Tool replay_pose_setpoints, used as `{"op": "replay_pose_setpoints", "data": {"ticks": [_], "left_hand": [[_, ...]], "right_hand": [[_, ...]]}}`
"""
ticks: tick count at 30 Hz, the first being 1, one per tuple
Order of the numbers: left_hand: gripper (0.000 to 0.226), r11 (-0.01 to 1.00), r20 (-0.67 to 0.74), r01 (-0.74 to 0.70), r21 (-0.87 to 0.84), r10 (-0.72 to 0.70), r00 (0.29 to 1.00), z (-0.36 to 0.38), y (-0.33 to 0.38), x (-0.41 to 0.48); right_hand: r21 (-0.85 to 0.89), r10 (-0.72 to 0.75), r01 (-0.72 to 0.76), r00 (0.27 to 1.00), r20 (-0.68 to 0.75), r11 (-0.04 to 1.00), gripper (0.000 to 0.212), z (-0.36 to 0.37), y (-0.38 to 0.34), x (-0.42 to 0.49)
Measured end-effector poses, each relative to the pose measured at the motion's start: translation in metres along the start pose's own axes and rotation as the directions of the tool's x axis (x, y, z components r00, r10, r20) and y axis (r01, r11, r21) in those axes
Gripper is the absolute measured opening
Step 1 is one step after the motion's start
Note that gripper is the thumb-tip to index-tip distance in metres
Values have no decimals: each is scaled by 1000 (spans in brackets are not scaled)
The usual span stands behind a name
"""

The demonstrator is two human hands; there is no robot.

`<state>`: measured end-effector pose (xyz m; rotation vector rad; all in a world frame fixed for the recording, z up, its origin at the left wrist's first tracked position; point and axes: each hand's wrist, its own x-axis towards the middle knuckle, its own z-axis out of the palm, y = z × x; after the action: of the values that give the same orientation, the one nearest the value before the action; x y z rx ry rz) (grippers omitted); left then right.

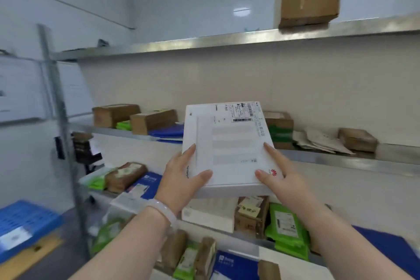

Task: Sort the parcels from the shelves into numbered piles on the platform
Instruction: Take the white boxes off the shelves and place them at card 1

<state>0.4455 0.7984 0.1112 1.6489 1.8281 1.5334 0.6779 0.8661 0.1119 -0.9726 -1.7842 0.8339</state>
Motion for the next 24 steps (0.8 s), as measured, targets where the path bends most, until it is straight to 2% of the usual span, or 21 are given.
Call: {"op": "replay_pose_setpoints", "data": {"ticks": [5,10,14,17,24], "left_hand": [[72,989,-185,133,68,-119,976,-141,-75,-44],[72,955,-368,273,118,-214,905,-253,-134,-103],[72,923,-508,375,89,-282,814,-321,-169,-148],[73,883,-606,462,79,-325,726,-366,-194,-179],[75,818,-747,575,1,-381,544,-445,-243,-214]], "right_hand": [[31,-67,61,968,240,998,69,155,-46,3],[68,-122,102,877,464,992,68,297,-86,-12],[112,-164,120,788,594,986,65,393,-120,-26],[223,-255,140,701,666,965,66,460,-140,-38],[334,-347,117,492,799,935,68,599,-173,-41]]}}
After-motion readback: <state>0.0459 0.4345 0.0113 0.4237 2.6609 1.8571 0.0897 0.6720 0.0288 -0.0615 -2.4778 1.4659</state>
